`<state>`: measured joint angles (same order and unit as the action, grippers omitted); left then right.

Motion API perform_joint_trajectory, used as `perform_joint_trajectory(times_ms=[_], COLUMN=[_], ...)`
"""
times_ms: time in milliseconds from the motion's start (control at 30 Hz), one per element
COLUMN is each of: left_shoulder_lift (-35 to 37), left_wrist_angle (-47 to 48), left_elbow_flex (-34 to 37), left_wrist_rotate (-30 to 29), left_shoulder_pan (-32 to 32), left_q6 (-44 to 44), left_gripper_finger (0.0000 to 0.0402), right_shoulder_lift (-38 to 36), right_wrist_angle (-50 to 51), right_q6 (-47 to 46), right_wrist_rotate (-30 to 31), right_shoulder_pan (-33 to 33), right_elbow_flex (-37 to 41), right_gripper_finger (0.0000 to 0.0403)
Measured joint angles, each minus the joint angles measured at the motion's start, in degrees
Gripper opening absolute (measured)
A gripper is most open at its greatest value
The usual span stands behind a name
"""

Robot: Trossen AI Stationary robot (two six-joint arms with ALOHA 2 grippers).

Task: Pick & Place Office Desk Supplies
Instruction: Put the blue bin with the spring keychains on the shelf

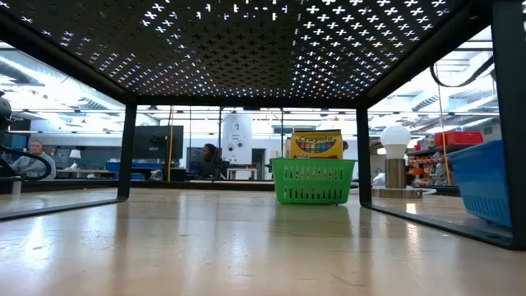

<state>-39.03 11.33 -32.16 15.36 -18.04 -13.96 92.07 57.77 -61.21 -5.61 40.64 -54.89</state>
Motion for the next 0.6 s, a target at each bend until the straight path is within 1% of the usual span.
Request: perform_joint_trajectory(times_ms=[67, 233, 433, 600], left_shoulder_lift=[0.0, 0.0, 0.0, 0.0], left_wrist_angle=[0.0, 0.0, 0.0, 0.0], left_elbow_flex=[0.0, 0.0, 0.0, 0.0], left_wrist_rotate=[0.1, 0.1, 0.1, 0.2], left_shoulder_pan=[0.0, 0.0, 0.0, 0.0], left_q6=[0.0, 0.0, 0.0, 0.0], left_gripper_finger=[0.0188, 0.0188, 0.0188, 0.0188], right_shoulder_lift=[0.7, 1.3, 1.3, 1.3], right_wrist_angle=[0.7, 2.9, 7.7, 11.5], right_q6=[0.2, 0.4, 0.6, 1.6], right_wrist_rotate=[0.1, 2.7, 7.2, 12.6], right_shoulder_pan=[0.0, -0.1, -0.4, -0.4], right_elbow_flex=[0.0, 0.0, 0.0, 0.0], right_gripper_finger=[0.0, 0.0, 0.0, 0.0])
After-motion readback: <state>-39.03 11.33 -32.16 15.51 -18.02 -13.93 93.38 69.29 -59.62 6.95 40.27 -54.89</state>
